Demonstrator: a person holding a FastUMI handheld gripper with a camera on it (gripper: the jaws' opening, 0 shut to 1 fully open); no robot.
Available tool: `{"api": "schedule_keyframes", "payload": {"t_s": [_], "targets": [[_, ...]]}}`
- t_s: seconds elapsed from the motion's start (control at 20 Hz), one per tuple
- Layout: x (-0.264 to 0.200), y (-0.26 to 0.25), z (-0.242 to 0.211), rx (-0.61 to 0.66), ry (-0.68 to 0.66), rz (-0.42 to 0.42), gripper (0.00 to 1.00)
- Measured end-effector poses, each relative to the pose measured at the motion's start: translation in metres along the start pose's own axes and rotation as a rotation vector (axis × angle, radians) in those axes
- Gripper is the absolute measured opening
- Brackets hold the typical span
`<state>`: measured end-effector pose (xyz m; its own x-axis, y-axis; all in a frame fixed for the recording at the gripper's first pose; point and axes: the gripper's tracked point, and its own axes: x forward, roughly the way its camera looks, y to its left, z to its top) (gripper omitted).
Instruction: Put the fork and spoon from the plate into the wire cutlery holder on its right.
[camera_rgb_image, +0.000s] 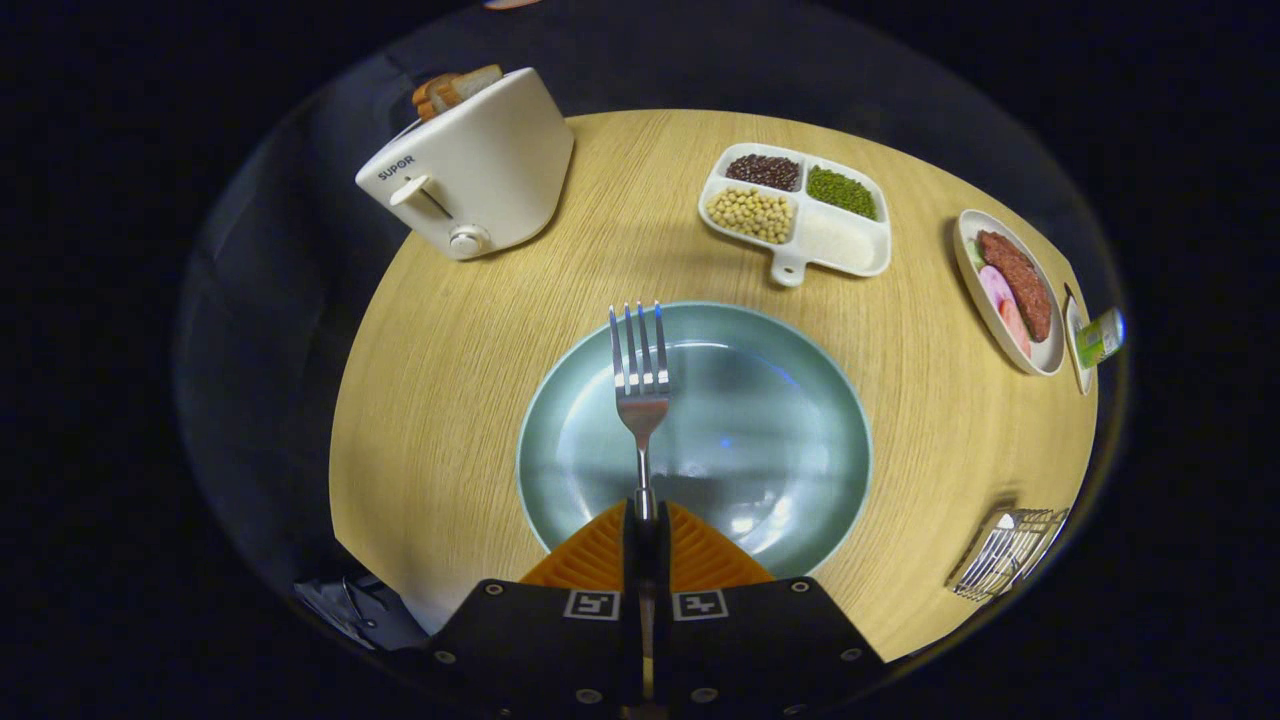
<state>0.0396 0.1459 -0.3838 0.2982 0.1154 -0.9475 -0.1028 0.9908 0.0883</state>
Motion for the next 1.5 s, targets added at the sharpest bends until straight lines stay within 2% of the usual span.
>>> {"api": "schedule_keyframes", "payload": {"t_s": [0.35, 0.8, 1.15, 1.5], "targets": [[-0.07, -0.062, -0.017, 0.161, -0.126, -0.043, 0.05], [-0.127, -0.182, -0.086, 0.371, -0.172, -0.174, 0.05], [-0.133, -0.235, -0.134, 0.421, -0.121, -0.227, 0.05], [-0.12, -0.261, -0.15, 0.422, -0.051, -0.22, 0.08]]}}
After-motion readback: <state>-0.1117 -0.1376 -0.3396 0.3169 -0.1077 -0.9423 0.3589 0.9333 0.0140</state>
